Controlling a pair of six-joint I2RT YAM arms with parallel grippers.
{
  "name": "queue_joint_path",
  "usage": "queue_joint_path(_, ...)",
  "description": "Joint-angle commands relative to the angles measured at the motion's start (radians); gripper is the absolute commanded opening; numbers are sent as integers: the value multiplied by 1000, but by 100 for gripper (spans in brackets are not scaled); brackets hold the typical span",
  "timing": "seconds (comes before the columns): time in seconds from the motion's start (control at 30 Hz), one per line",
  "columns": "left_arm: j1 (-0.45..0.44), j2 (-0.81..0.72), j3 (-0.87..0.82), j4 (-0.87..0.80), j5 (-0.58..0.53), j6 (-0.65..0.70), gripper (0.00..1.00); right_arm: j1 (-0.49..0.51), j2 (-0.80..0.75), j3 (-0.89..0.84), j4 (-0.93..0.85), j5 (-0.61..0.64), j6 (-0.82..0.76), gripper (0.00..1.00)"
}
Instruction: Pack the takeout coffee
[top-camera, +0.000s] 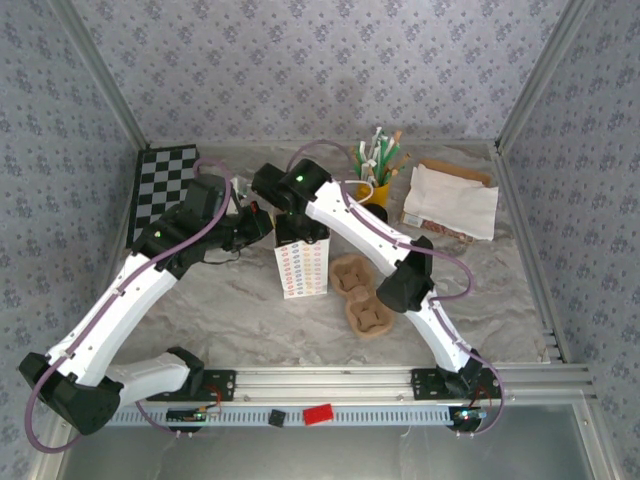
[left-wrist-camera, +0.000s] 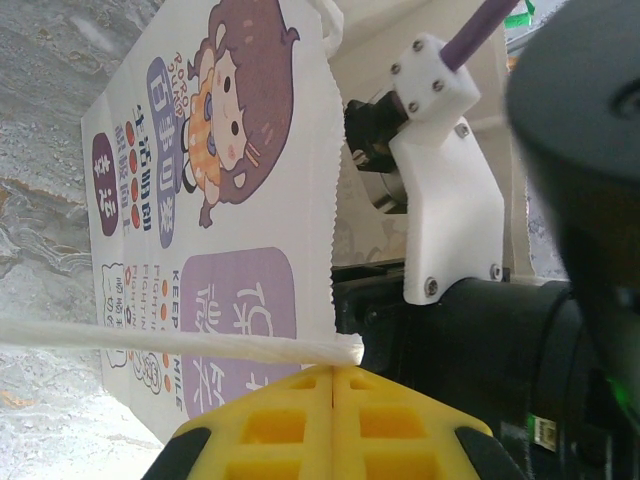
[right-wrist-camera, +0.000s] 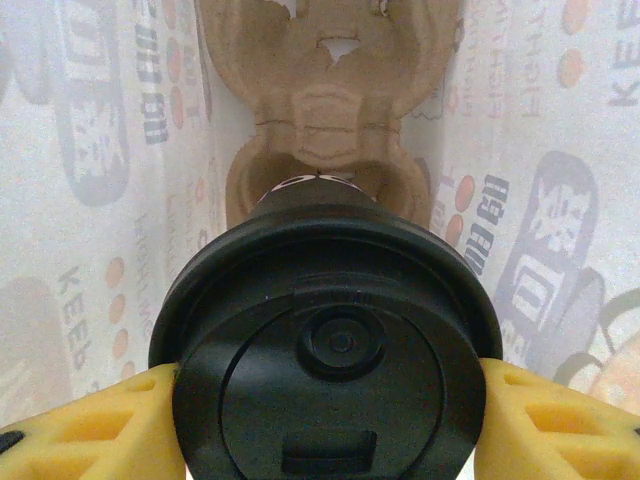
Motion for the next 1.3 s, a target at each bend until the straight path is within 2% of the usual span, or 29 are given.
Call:
queue_joint_path(0.0,-1,-13,-3,-13,1,21,0,3,24,-12,-112,0,-19,56)
queue_joint_path(0.37,-1,-11,5,-23,-8,28,0,8,22,-34,-105,45,-36,55)
queue_joint_path(0.7,-1,-15,9,-33,-17,33,0,16,10,-12,-187,87,-40,55)
queue_joint_path(1.27,-4,-21,9,-39,-13,34,0,-12,43,8,-144,-26,-66,54)
